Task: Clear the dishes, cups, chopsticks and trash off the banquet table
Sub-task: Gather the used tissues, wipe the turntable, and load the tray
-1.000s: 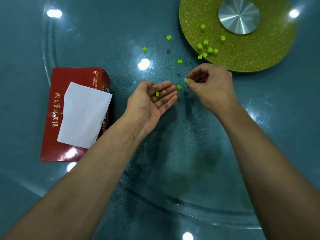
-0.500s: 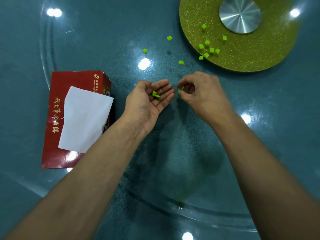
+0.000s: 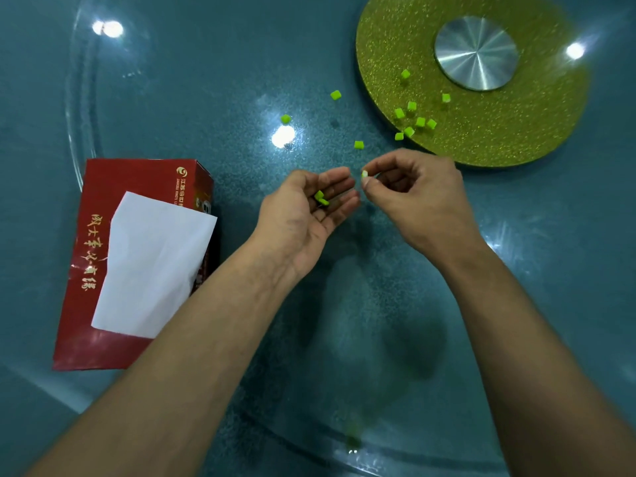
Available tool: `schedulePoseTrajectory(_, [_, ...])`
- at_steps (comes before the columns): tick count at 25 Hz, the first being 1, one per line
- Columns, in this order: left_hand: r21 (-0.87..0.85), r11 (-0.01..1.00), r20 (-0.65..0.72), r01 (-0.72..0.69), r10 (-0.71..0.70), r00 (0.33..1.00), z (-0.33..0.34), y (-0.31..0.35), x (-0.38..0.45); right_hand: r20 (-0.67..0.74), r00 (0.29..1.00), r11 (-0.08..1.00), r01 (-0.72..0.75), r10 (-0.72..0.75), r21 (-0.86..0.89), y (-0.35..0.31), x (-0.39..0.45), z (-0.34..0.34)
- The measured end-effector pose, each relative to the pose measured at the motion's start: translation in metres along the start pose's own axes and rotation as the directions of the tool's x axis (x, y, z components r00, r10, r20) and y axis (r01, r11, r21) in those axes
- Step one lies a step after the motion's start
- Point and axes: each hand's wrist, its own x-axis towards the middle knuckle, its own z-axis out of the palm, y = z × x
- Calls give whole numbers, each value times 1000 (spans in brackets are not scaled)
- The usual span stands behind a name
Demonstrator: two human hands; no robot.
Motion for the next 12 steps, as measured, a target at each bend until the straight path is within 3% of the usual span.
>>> schedulePoseTrajectory(4, [24,1000,8,6,-6,1000,5,2,4,176,975,991,135,-134,7,-1,-4,4])
schedulePoseTrajectory(7, [-7,1000,28,26,-26,999,7,2,5,58,985,986,163,-164,23,3,0,2])
schedulePoseTrajectory(9, [-36,999,21,29,-28,999,5,3,6,-44,987,981,145,-152,-128,11,7,-3])
schedulePoseTrajectory(12, [-56,998,17,16,-15,1000,1,6,6,44,984,911,178,-174,-373,21,11,-7])
